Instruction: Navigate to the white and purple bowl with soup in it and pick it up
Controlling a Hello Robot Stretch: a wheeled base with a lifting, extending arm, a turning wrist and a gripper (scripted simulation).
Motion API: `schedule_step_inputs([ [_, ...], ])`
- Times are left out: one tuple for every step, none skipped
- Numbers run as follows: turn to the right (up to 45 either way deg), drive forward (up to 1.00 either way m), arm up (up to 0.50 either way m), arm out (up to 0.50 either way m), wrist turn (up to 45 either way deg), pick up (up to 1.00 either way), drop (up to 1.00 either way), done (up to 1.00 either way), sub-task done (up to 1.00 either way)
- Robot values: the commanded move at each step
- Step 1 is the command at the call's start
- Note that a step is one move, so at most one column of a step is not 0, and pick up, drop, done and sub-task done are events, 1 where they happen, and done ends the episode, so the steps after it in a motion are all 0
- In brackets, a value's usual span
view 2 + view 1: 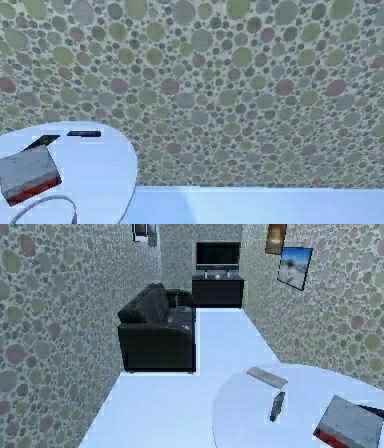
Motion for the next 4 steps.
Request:
schedule_step_inputs([
  [-39.0,0.0,0.0,0.0,0.0,0.0,0.0,0.0,0.0],
  [0.0,0.0,0.5,0.0,0.0,0.0,0.0,0.0,0.0],
  [0.0,0.0,0.38,0.0,0.0,0.0,0.0,0.0,0.0],
  [0.0,0.0,0.0,0.16,0.0,0.0,0.0,0.0,0.0],
])
